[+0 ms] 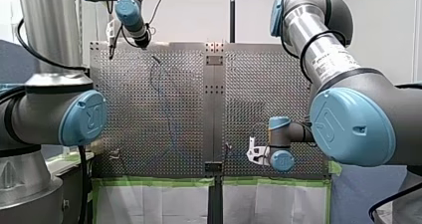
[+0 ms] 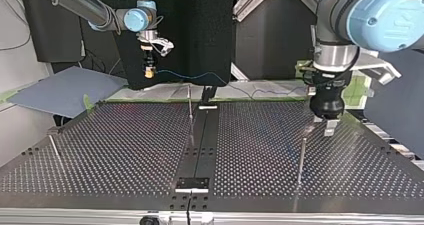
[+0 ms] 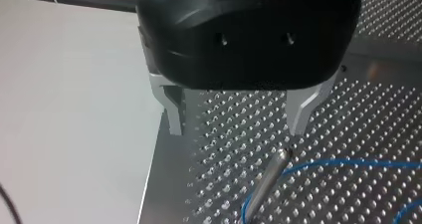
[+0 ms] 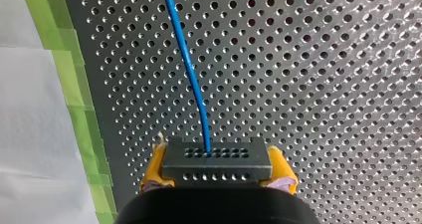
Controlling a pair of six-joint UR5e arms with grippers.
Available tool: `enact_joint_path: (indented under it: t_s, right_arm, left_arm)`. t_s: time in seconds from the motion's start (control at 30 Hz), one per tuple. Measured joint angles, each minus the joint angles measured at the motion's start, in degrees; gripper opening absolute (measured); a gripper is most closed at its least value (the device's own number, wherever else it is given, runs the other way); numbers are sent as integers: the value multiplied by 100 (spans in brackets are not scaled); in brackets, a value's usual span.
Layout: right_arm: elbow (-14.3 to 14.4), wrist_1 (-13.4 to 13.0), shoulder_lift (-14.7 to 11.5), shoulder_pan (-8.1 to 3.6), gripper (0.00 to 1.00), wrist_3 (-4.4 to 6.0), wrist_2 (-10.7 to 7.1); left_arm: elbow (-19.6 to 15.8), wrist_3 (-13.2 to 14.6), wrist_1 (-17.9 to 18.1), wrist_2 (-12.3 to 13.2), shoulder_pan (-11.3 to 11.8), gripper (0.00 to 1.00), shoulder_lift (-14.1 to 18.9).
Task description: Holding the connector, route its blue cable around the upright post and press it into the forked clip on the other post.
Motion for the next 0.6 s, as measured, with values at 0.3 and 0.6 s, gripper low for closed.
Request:
enact_joint_path:
  t_s: [0.3,0.6]
  right_arm:
    - [-2,-30,1,3,0,-3,-1]
    - [0,5,-1,1,0,-14,-1]
  left_arm:
    - [471,-78,-197,272,-1,99,-98]
    - [835,-355,-213,372,8,99,-99]
